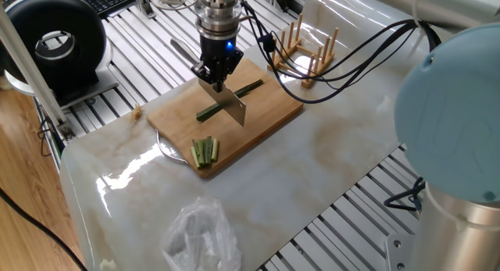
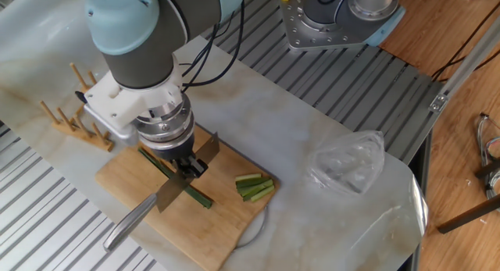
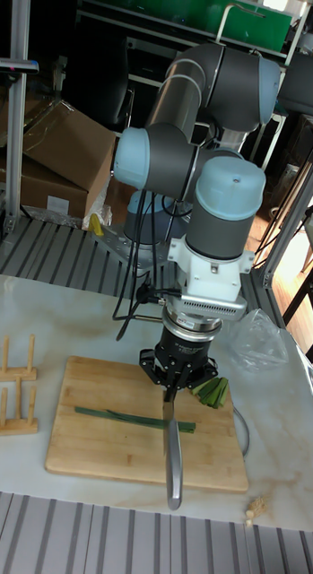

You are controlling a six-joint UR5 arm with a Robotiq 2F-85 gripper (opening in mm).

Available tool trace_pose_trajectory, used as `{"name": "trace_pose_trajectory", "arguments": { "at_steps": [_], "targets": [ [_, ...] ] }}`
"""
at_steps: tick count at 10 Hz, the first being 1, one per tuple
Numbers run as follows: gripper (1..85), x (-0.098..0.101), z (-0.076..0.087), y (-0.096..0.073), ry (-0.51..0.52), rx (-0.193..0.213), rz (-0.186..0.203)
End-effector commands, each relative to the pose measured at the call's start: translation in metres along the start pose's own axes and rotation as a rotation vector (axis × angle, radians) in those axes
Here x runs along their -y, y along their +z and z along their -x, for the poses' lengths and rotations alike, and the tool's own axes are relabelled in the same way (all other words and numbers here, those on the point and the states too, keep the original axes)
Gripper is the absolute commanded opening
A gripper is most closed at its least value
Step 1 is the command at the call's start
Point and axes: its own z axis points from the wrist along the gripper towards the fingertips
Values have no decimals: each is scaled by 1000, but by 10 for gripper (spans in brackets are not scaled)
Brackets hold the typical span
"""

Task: Chop the green garlic

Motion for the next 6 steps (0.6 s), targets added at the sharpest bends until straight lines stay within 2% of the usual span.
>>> {"name": "trace_pose_trajectory", "arguments": {
  "at_steps": [1, 6],
  "targets": [
    [13, -3, 2, 1, 3, 0, 15],
    [13, -3, 12, 4, -1, 5, 12]
  ]
}}
